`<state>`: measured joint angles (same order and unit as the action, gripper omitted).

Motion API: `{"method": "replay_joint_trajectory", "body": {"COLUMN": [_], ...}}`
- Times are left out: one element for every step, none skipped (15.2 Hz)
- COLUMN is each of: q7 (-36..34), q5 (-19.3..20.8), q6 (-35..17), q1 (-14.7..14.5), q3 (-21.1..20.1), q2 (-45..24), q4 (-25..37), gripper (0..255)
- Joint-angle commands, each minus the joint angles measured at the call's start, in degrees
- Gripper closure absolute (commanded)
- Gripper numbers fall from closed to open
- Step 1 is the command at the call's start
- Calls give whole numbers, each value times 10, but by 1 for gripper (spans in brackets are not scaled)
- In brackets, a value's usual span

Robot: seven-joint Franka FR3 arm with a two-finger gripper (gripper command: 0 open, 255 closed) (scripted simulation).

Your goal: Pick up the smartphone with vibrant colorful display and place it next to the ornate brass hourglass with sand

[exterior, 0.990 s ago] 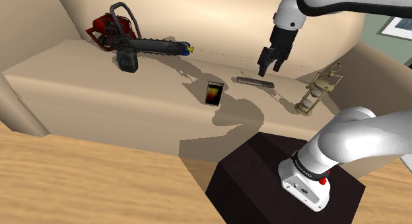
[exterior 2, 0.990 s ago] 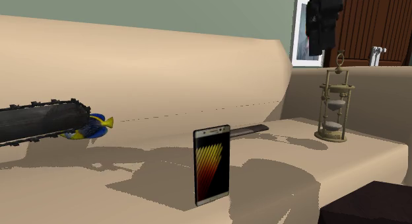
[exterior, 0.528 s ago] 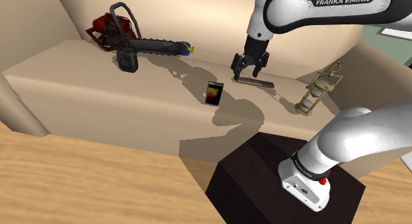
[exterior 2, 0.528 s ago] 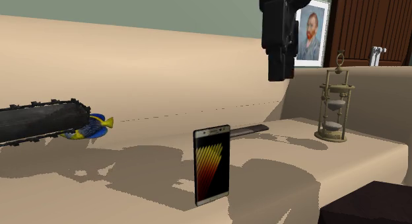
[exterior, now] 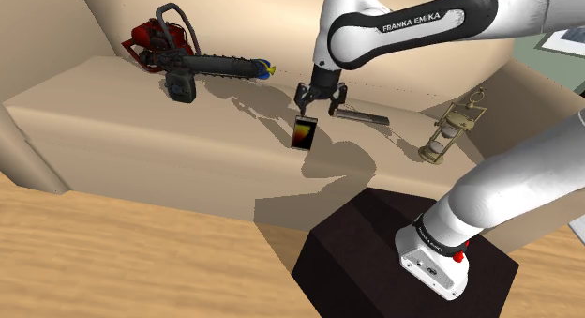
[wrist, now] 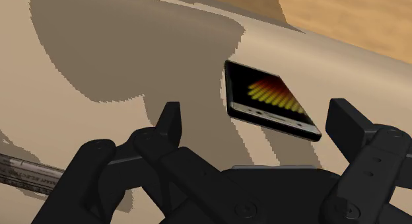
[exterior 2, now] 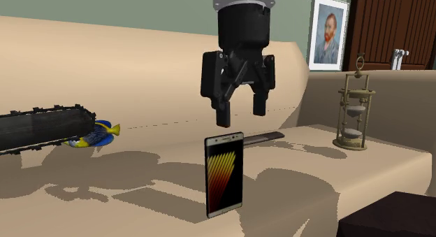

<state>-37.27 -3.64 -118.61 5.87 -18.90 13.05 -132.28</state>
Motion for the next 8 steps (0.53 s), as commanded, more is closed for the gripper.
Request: {"method": "replay_joint_trajectory", "body": {"q7": [-55, -61, -62, -63, -64, -65, -66, -68], "q5": [24, 27, 28, 30, 31, 33, 34, 36], "q6": [-22, -24, -32, -40, -48, -56, -64, -72], "q1": [8, 7, 7, 7, 7, 7, 7, 8], "q3": [-14, -15, -15, -15, -15, -16, -16, -16], "q2": [-53, -59, -62, -66, -69, -73, -77, -81], "q4": [34, 37, 33, 28, 24, 19, 15, 11], "gripper": [0, 0, 0, 0, 0, 0, 0, 0]}}
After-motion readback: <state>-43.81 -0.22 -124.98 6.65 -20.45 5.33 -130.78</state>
